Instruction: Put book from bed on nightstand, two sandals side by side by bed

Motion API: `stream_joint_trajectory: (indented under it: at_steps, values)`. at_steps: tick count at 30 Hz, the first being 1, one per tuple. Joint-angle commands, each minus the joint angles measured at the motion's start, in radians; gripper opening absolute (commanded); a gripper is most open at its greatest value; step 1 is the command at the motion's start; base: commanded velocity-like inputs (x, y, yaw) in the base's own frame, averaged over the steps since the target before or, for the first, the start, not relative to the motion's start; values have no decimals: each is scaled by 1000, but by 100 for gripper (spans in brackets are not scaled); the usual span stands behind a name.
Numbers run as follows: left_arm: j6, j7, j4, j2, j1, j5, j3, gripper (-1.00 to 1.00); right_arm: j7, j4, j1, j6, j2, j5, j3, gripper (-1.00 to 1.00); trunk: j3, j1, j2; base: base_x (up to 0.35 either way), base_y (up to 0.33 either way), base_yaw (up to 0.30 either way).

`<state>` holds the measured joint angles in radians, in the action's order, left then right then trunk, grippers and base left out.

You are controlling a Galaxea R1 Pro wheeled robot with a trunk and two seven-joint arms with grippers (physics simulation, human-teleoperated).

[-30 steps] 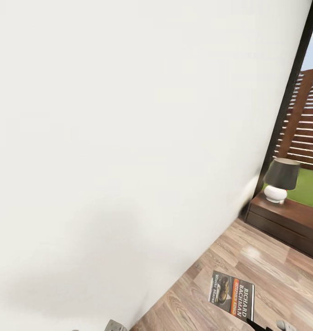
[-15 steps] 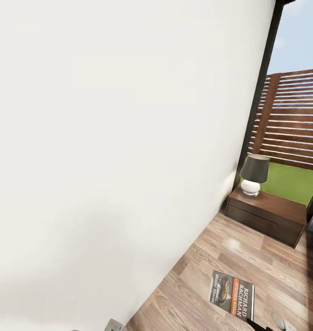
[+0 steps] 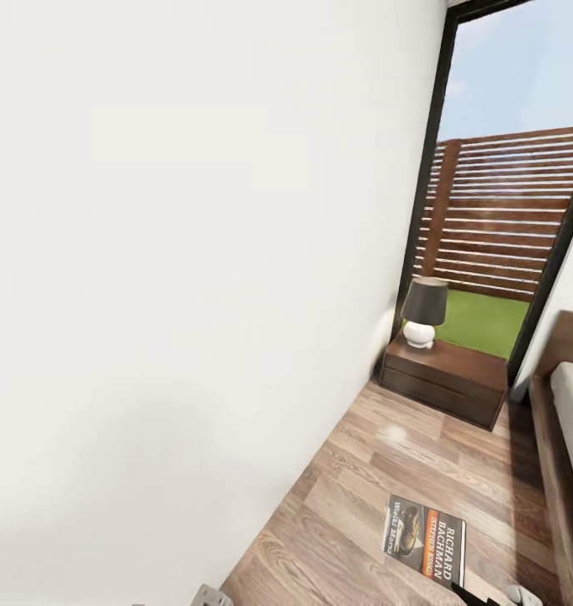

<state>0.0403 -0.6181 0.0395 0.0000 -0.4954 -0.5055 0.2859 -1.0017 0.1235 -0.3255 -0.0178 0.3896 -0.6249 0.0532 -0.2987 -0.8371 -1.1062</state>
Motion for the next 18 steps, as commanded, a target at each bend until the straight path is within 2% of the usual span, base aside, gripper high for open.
stream_joint_trajectory:
  at_steps: [1,18]
  values:
    - [4,-4,2,0,0,-7,9,100,-3,-1,-1,-2,0,4,10,-100,-1,0,-1,0,0,-261]
    - [4,-3,2,0,0,-7,9,100,-3,-1,-1,-2,0,4,10,-100,-1,0,-1,0,0,-261]
